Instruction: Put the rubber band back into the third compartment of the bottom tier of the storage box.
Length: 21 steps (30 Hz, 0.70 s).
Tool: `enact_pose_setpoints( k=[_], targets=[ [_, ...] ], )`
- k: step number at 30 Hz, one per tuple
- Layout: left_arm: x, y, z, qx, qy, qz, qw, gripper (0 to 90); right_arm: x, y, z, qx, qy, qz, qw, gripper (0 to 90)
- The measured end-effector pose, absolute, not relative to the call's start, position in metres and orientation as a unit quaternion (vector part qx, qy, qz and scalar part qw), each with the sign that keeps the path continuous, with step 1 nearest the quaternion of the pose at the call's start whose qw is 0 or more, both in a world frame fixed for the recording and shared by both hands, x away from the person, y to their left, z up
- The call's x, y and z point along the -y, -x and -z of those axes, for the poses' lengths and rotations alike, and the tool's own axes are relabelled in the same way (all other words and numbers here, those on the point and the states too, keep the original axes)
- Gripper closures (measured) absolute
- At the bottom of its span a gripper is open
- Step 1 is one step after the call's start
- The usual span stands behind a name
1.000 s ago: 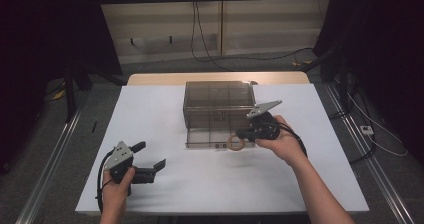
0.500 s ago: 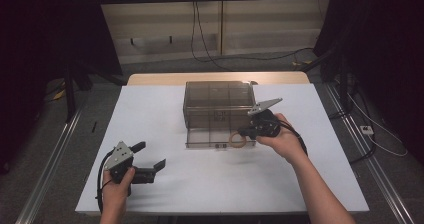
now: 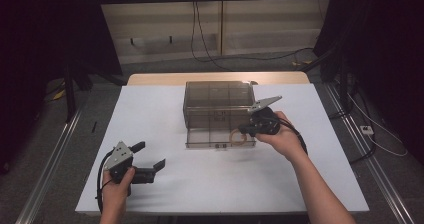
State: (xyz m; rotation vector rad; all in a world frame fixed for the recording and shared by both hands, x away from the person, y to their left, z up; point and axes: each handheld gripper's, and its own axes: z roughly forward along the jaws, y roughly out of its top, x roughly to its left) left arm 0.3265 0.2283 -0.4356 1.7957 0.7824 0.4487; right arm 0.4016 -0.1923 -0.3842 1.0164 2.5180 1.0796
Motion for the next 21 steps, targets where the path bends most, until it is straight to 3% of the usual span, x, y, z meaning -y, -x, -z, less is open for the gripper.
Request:
enact_pose_setpoints(
  k=[21],
  targets=[
    [-0.2286, -0.3266, 0.4358, -0.328, -0.755, -0.188, 0.536, 2.7, 0.1949, -0.4081, 0.3844, -0.857, -0.349, -0.363, 0.112, 86.8]
  ],
)
